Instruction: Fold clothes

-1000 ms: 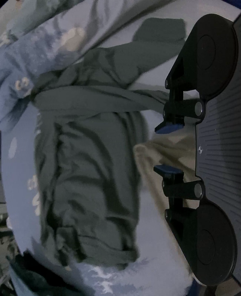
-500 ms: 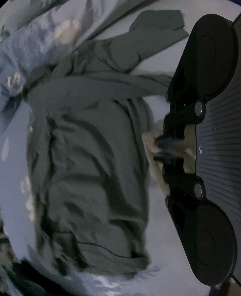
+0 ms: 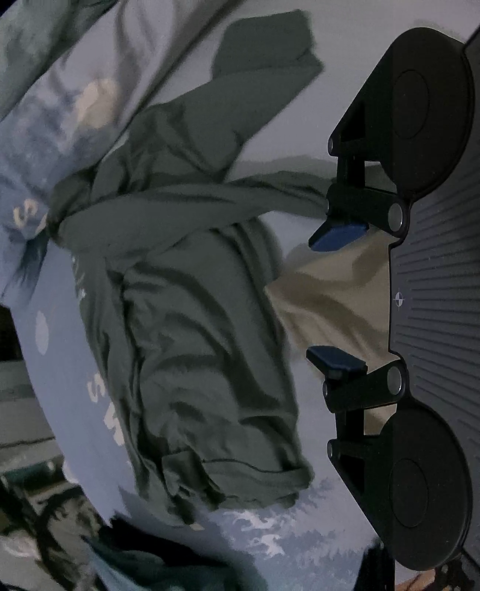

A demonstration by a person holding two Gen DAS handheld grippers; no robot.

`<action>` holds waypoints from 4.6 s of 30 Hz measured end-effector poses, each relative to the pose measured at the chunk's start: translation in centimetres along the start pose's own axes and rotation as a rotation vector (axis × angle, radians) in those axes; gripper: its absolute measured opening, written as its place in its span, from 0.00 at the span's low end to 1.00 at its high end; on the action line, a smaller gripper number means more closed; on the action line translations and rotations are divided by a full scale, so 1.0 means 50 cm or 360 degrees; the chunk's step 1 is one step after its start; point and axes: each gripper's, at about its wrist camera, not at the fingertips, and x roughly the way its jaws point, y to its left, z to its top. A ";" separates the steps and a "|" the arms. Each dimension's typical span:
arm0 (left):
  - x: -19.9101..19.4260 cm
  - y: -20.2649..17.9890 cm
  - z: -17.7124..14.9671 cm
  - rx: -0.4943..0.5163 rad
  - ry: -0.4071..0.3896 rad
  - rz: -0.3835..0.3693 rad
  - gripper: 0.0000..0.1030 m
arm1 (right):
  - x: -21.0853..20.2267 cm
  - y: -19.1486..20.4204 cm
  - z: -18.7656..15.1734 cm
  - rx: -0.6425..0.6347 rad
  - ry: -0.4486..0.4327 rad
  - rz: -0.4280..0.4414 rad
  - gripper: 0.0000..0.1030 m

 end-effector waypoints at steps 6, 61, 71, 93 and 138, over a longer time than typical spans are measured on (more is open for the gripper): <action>0.032 -0.029 -0.006 0.0108 0.0078 0.0095 0.10 | 0.048 -0.015 0.004 0.0282 0.0046 0.0036 0.63; 0.544 -0.700 -0.265 0.0290 0.0217 0.0017 0.09 | -0.380 -0.595 -0.563 0.0828 -0.0348 -0.0190 0.06; 0.656 -0.708 -0.312 0.0343 0.0306 0.0149 0.26 | -0.297 -0.696 -0.677 0.0952 -0.0355 -0.0091 0.11; 0.255 -0.540 -0.367 0.0255 0.0155 -0.0169 0.86 | -0.322 -0.320 -0.966 0.1001 -0.0522 0.0041 0.39; 0.403 -0.348 -0.225 0.0047 0.0209 -0.0328 0.13 | -0.072 -0.204 -0.324 0.0615 -0.0009 -0.0865 0.80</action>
